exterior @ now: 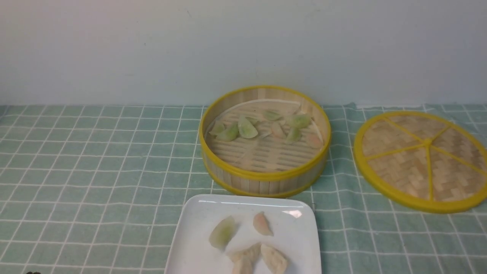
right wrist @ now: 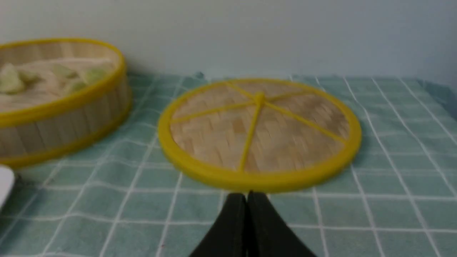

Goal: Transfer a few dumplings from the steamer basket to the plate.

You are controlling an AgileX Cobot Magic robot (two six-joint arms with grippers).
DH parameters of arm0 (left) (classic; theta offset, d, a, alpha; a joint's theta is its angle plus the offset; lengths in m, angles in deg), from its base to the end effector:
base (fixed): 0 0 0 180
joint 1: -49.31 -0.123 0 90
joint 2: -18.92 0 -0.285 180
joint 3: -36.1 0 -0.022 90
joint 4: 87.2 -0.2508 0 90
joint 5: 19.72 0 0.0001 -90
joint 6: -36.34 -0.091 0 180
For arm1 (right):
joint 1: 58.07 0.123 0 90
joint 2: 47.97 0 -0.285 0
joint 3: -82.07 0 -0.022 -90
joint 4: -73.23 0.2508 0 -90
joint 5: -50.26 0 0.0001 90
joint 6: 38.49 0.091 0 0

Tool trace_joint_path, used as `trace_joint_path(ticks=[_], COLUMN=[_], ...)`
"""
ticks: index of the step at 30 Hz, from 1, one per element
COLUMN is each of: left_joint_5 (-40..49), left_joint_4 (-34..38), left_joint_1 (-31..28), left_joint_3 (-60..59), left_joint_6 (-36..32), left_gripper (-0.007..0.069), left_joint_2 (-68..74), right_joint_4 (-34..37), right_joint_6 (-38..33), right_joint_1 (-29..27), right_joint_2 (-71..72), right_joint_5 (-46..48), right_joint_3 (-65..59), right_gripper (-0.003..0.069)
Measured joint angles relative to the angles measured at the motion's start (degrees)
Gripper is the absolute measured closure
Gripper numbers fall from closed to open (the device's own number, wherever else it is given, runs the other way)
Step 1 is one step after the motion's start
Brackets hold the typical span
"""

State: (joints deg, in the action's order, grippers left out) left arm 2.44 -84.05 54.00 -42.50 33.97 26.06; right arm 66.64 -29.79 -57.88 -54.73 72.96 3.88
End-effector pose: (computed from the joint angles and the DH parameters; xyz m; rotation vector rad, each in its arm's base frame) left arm 0.0519 -0.0062 0.1710 0.0823 1.8816 -0.0822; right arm 0.0515 -0.0039 0.1731 0.0702 1.8749 -0.0079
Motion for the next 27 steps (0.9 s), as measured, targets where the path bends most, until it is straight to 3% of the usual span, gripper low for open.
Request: trace_joint_path(ticks=[27], left_joint_5=[0.05], left_joint_4=[0.0], left_joint_1=[0.0], left_joint_3=[0.0], left_joint_6=[0.0], left_gripper=[0.0631], left_joint_2=[0.0], right_joint_4=[0.25], right_joint_6=[-0.01], right_joint_1=[-1.38], right_joint_2=[0.0], right_joint_5=[-0.32], right_joint_3=[-0.07], right_gripper=[0.0673])
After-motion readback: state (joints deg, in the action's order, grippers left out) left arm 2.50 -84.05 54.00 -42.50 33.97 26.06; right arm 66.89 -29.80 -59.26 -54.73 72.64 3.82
